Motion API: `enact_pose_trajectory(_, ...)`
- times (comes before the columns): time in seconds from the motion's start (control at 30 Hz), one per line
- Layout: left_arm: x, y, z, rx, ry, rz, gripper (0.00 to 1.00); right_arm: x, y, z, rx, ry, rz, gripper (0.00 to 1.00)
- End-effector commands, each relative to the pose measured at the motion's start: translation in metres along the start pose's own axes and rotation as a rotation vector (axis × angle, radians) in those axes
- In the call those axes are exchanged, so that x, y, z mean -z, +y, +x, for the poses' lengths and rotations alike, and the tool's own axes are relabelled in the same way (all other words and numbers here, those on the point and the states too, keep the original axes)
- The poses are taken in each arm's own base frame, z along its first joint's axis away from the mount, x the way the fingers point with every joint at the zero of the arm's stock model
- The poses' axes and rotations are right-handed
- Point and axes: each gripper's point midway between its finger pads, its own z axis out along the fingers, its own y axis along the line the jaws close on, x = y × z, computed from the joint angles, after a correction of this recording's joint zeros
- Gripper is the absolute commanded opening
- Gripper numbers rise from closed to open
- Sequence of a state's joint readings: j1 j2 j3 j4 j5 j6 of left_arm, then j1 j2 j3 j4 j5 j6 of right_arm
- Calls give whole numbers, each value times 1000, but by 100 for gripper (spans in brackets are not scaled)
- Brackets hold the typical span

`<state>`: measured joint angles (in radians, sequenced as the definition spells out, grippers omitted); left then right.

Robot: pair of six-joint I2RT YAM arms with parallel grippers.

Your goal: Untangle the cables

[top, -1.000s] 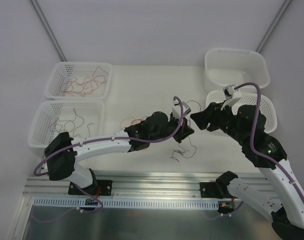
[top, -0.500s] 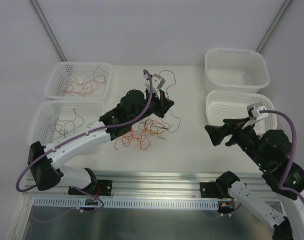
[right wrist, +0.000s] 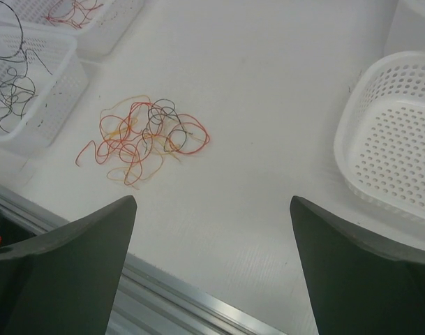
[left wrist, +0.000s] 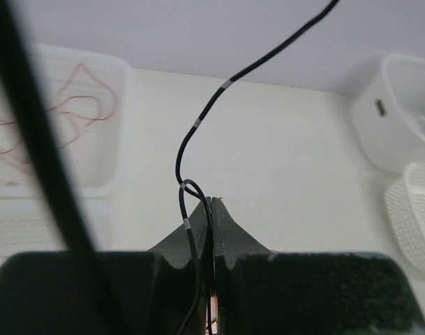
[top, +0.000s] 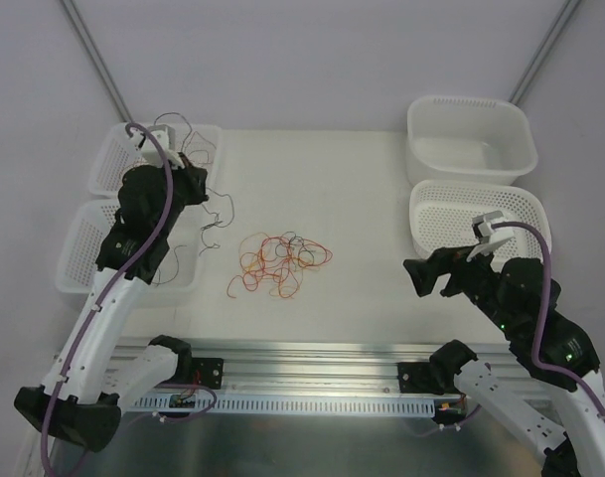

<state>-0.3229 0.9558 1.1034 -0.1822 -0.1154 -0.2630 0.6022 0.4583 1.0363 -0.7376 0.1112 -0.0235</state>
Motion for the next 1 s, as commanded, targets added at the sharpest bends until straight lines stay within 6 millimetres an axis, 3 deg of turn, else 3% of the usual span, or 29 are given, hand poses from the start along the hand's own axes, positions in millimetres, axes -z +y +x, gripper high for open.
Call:
enact_pose_trajectory(0.0, 10, 51, 16, -30, 55, -134, 0, -10, 10, -4, -11, -4, -44, 97)
enact_pose_trajectory(0.07, 13, 86, 20, -29, 66, -231, 0, -15, 14, -3, -18, 4, -56, 97)
enact_pose_trajectory(0.2, 18, 131, 34, 40, 89, -350, 0, -24, 18, 1, -17, 20, -75, 97)
enact_pose_trajectory(0.47, 20, 208, 103, 171, 237, -552, 2, -35, 22, 13, -42, 75, -90, 97)
enact_pose_trajectory(0.5, 18, 215, 112, 195, 262, -574, 15, -37, 22, 14, -43, 82, -88, 97)
enact_pose_trajectory(0.6, 20, 229, 133, 294, 320, -621, 42, -39, 22, 17, -45, 94, -84, 97)
enact_pose_trajectory(0.7, 23, 233, 147, 397, 355, -639, 53, -42, 22, 19, -48, 105, -81, 97)
enact_pose_trajectory(0.8, 34, 235, 157, 438, 378, -678, 83, -44, 22, 23, -48, 118, -78, 97)
enact_pose_trajectory(0.83, 38, 235, 162, 444, 397, -693, 97, -47, 21, 25, -46, 129, -76, 97)
enact_pose_trajectory(0.97, 48, 233, 160, 452, 397, -720, 99, -58, 27, 37, -49, 196, -98, 97)
